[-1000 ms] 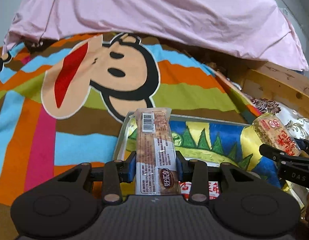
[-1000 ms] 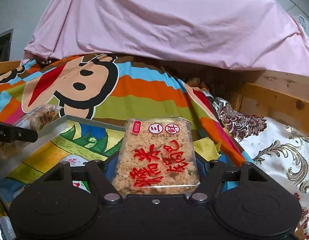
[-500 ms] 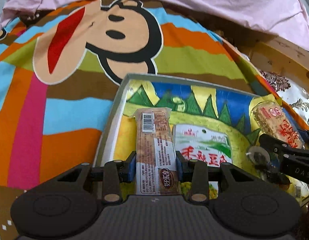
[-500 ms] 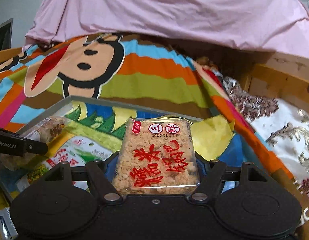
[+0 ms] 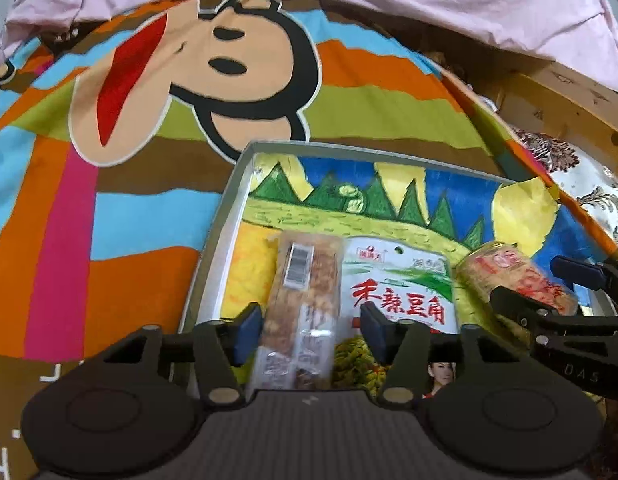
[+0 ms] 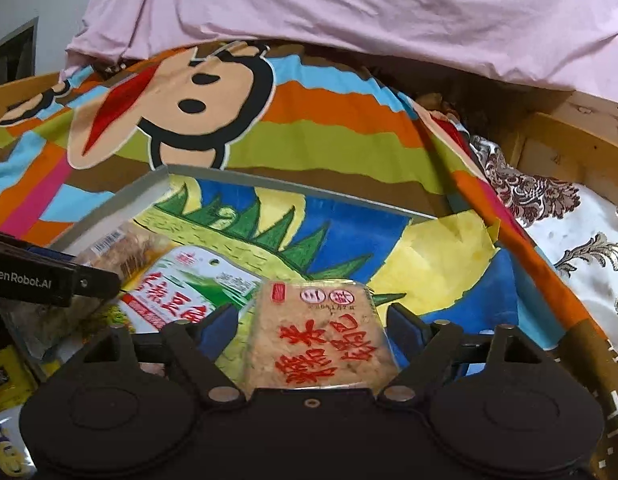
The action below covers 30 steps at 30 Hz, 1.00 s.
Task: Organize snacks
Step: 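Carry the bar and rice cracker bag into the tray and open both tools, then lift both tools up and away from the tray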
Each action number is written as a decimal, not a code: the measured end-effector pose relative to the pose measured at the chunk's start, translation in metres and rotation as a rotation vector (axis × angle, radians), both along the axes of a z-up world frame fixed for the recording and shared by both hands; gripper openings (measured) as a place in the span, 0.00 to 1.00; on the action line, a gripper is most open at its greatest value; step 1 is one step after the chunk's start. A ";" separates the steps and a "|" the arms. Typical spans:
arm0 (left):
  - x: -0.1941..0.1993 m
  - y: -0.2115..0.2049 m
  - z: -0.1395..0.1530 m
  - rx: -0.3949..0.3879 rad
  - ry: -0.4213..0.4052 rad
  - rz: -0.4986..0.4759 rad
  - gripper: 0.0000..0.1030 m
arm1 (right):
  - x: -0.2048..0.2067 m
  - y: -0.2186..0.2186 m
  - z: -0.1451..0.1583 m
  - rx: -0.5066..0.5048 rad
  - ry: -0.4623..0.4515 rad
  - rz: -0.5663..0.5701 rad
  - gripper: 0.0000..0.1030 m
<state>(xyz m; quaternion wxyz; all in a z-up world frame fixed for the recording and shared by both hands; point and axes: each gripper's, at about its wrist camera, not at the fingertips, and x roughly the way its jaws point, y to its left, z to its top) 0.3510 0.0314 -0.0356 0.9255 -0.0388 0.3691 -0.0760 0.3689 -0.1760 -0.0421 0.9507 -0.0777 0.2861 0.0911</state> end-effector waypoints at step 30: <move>-0.150 0.005 0.106 -0.112 -0.450 0.125 0.99 | -0.148 -0.045 0.119 0.132 -0.485 -0.038 0.99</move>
